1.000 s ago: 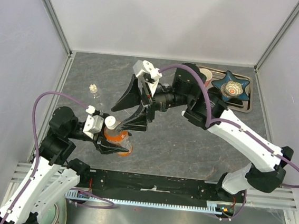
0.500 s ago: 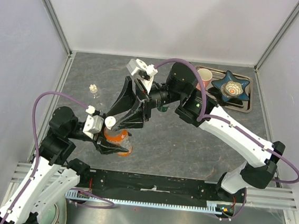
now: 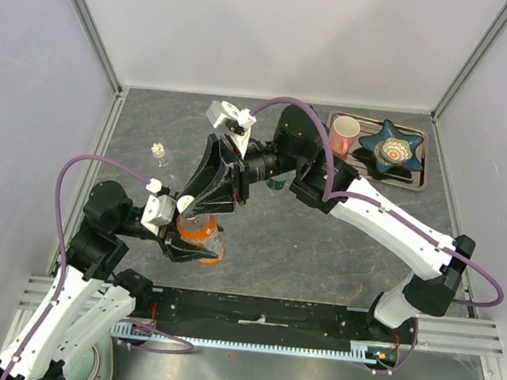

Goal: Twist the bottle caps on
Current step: Screw the bottle cap onto the plastic bottle.

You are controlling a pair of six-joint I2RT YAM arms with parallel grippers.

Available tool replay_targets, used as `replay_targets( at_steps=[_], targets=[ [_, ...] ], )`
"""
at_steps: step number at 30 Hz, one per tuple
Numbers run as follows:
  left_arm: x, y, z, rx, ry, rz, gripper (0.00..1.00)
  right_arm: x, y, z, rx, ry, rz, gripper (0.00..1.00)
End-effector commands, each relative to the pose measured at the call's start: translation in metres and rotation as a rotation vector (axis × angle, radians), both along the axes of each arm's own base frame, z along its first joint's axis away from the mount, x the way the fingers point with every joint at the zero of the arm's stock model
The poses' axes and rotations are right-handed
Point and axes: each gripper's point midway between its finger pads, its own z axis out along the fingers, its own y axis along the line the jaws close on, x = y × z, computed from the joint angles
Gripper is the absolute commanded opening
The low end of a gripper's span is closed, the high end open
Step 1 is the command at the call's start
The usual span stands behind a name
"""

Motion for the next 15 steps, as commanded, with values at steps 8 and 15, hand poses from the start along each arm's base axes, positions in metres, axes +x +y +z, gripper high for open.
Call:
replay_targets(
  at_steps=[8,15],
  targets=[
    [0.005,0.002,0.020,-0.026,-0.007,0.057,0.02,0.001,-0.001,0.004,-0.001,-0.034,-0.028,0.31],
    [0.010,0.003,0.030,-0.045,-0.014,0.093,0.02,0.004,-0.005,-0.003,-0.021,-0.044,-0.066,0.27]
  ],
)
